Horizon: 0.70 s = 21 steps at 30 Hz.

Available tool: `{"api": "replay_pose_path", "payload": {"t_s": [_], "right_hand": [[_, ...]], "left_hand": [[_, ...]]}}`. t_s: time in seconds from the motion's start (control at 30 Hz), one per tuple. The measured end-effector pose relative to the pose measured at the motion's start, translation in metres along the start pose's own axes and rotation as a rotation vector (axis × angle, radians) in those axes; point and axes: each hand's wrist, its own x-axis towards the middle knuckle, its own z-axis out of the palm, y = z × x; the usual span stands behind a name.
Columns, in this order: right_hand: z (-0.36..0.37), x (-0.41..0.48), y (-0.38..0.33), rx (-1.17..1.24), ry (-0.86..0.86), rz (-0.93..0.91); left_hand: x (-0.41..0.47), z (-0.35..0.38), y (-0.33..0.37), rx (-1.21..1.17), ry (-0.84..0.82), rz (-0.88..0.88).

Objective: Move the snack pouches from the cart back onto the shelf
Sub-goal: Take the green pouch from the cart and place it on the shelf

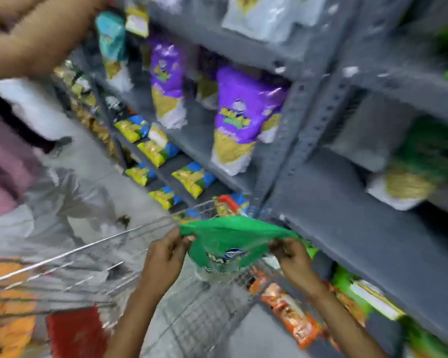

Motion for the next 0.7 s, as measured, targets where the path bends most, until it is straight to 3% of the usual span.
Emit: {"api": "replay_pose_path", "payload": {"t_s": [0.17, 0.37, 0.6, 0.7], "right_hand": [[-0.140, -0.084, -0.027, -0.004, 0.391, -0.154], [-0.256, -0.180, -0.019, -0.089, 0.721, -0.219], [-0.319, -0.268, -0.001, -0.211, 0.931, -0.173], [-0.331, -0.288, 0.002, -0.213, 0.943, -0.134]], "left_hand": [[-0.007, 0.088, 0.133, -0.248, -0.167, 0.228], [-0.052, 0.181, 0.239, -0.392, -0.323, 0.322], [-0.108, 0.238, 0.301, -0.426, -0.414, 0.424], [-0.122, 0.247, 0.313, -0.404, -0.427, 0.469]]}}
